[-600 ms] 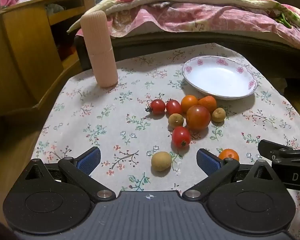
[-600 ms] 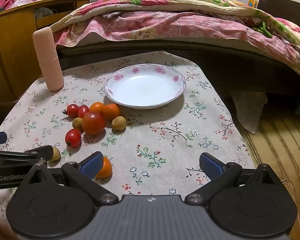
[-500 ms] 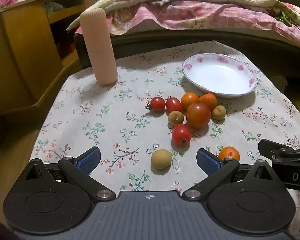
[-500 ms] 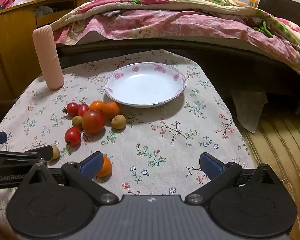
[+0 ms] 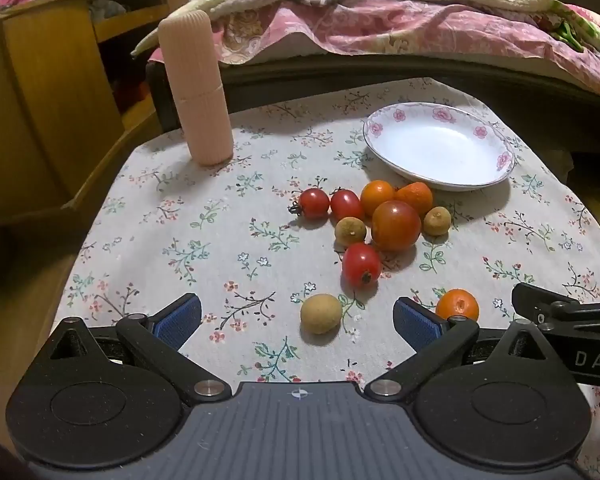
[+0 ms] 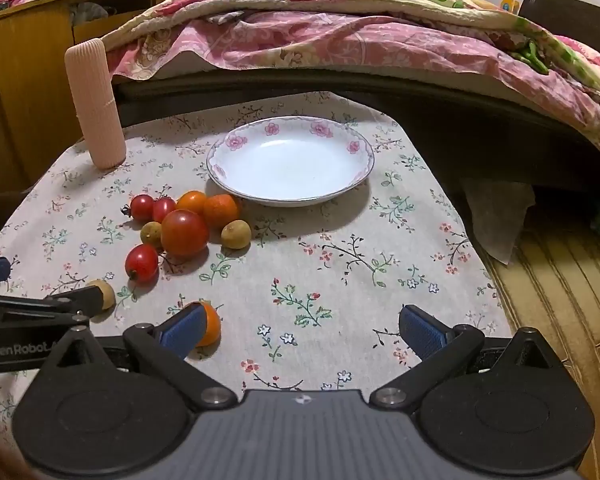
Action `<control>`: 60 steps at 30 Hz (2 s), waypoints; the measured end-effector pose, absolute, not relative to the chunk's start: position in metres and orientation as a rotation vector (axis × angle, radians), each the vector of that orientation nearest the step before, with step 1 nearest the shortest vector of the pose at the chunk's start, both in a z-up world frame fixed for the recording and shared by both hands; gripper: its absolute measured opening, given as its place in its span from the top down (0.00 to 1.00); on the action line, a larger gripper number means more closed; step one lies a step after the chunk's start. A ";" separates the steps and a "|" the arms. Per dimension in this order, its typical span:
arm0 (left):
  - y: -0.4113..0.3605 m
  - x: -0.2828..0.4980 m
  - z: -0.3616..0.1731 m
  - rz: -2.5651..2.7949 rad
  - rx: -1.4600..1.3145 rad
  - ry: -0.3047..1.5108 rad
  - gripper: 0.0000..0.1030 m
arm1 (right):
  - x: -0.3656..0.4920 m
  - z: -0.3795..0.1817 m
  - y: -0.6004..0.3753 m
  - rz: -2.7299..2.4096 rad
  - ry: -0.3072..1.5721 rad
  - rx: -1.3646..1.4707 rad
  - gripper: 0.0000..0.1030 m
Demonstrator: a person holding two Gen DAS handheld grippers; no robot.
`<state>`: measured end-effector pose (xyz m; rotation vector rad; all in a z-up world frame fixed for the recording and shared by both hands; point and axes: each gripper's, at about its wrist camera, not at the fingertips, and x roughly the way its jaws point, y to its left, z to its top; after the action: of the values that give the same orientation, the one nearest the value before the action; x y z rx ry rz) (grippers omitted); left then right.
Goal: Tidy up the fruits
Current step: 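Move the right tool toward the orange mandarin while the left tool approaches a tan fruit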
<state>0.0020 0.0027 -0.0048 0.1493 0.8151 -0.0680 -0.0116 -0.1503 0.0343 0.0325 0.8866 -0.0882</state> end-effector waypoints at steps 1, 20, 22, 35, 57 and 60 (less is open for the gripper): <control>0.003 0.002 -0.005 -0.069 0.147 0.817 0.00 | -0.012 0.034 -0.151 -0.089 0.888 0.035 0.00; 0.005 0.004 -0.008 -0.070 0.135 0.843 0.00 | -0.011 0.032 -0.149 -0.085 0.896 0.036 0.00; 0.005 0.004 -0.009 -0.071 0.133 0.844 0.00 | -0.010 0.032 -0.149 -0.084 0.896 0.037 0.00; 0.007 0.005 -0.011 -0.071 0.133 0.851 0.01 | -0.008 0.029 -0.147 -0.072 0.909 0.042 0.00; 0.008 0.003 -0.014 -0.070 0.137 0.858 0.02 | -0.008 0.027 -0.146 -0.057 0.919 0.048 0.03; 0.008 0.003 -0.014 -0.070 0.138 0.861 0.02 | -0.009 0.026 -0.145 -0.056 0.919 0.047 0.03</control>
<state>0.0031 0.0080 -0.0142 0.1380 0.8612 -0.0701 -0.0086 -0.1451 0.0264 0.0474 0.9194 -0.0561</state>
